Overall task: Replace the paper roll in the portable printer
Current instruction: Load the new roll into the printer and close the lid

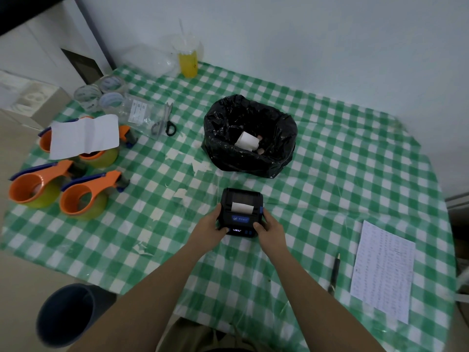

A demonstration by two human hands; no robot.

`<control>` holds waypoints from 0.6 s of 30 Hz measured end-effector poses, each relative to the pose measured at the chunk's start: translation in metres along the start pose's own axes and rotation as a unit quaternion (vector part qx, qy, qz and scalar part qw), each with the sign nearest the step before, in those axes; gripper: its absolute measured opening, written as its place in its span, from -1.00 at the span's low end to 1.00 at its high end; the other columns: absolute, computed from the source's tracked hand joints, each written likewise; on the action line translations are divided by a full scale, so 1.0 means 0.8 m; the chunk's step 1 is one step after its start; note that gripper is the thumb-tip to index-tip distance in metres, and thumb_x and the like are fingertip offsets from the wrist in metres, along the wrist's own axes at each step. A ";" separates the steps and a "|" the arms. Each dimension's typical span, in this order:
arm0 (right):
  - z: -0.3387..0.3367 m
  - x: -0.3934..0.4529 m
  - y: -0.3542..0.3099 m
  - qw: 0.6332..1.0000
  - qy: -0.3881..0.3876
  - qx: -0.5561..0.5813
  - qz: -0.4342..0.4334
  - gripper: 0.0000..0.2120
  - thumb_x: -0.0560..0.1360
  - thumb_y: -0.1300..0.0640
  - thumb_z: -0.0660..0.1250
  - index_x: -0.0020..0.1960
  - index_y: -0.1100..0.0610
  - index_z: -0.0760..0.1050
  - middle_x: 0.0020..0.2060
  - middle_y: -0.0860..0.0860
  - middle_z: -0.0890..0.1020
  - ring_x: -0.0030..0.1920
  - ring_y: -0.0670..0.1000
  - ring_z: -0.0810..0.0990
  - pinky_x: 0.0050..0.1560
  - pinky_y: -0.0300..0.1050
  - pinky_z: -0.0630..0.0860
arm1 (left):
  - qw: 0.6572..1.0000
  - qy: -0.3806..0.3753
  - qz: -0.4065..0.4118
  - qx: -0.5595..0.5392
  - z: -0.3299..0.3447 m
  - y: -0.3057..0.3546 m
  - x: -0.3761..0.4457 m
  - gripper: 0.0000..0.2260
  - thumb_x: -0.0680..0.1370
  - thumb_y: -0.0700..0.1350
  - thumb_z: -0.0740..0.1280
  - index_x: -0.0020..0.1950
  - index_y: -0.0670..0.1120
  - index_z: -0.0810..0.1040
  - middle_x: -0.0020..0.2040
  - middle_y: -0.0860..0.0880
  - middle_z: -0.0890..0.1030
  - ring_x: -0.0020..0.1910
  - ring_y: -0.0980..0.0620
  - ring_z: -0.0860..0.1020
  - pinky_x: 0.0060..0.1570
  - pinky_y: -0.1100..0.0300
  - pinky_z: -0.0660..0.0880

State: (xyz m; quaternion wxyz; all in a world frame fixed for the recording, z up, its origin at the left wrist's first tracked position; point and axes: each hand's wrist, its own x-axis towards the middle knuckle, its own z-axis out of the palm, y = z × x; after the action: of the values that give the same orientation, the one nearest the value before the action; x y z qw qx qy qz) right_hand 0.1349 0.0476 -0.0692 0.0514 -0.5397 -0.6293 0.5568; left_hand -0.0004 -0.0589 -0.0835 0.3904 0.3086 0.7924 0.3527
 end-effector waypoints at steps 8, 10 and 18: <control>-0.001 -0.001 -0.002 1.000 0.001 0.006 0.002 -0.51 0.55 0.29 0.22 0.45 0.11 0.24 0.32 0.14 0.49 0.31 0.14 0.47 0.29 0.01 0.43 | 1.000 -0.006 -0.006 0.004 -0.001 0.001 0.000 -0.36 0.48 -0.29 0.32 0.48 -0.08 0.10 0.40 -0.13 0.41 0.37 -0.09 0.38 0.28 0.12 0.35; 0.000 -0.002 -0.001 1.000 0.009 0.006 -0.004 -0.51 0.55 0.26 0.24 0.45 0.10 0.24 0.35 0.10 0.46 0.31 0.11 0.47 0.28 0.02 0.44 | 1.000 -0.011 -0.012 0.004 -0.002 0.000 0.001 -0.35 0.48 -0.29 0.33 0.49 -0.08 0.10 0.42 -0.13 0.38 0.39 -0.09 0.35 0.34 0.06 0.34; -0.002 -0.023 0.024 0.986 0.009 -0.118 -0.119 -0.56 0.53 0.22 0.29 0.39 0.05 0.35 0.38 0.05 0.42 0.33 0.05 0.44 0.27 0.05 0.48 | 0.997 -0.024 -0.024 -0.068 -0.009 0.000 0.001 -0.41 0.50 -0.25 0.33 0.47 -0.08 0.17 0.41 -0.10 0.38 0.40 -0.04 0.34 0.37 0.03 0.33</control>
State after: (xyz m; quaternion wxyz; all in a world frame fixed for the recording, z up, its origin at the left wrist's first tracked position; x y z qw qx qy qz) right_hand 0.1555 0.0307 -0.0732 0.0587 -0.4680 -0.7501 0.4636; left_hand -0.0067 -0.0603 -0.0809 0.4376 0.2706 0.7642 0.3889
